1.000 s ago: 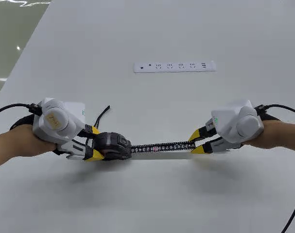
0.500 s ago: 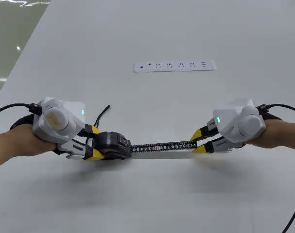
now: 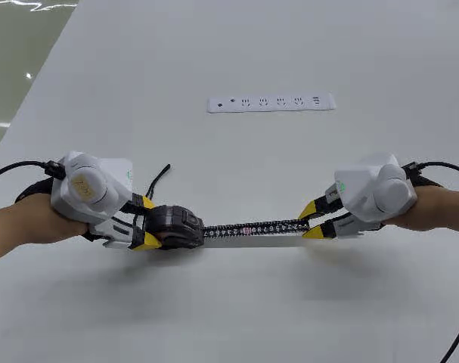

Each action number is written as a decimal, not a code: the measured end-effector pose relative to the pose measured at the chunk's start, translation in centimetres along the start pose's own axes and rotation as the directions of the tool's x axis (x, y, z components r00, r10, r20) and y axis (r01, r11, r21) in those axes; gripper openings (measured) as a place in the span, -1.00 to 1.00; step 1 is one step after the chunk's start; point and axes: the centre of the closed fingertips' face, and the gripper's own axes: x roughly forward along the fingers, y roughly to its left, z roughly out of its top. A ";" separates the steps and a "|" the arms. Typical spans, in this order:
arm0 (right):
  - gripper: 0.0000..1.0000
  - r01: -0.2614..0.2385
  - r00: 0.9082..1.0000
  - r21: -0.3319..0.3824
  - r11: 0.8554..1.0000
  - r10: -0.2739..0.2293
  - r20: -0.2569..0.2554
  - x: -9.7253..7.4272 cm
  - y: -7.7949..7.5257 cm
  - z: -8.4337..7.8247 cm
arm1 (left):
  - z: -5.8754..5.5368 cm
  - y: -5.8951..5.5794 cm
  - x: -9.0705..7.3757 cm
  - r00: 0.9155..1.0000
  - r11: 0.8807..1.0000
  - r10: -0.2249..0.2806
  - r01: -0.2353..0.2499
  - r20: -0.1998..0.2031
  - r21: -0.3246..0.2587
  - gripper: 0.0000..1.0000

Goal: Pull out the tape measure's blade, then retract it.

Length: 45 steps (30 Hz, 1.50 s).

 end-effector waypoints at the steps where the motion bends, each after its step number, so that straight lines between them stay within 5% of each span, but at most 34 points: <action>1: -0.76 0.000 1.000 0.002 1.000 0.000 0.001 0.0 0.0 0.0 | 0.0 0.0 0.0 1.000 1.000 0.000 0.000 0.000 0.000 -0.51; 45: -0.76 0.009 1.000 0.018 1.000 -0.009 -0.020 -1.4 0.7 -1.4 | 0.1 0.1 0.2 1.000 1.000 0.000 0.000 -0.004 -0.001 -0.51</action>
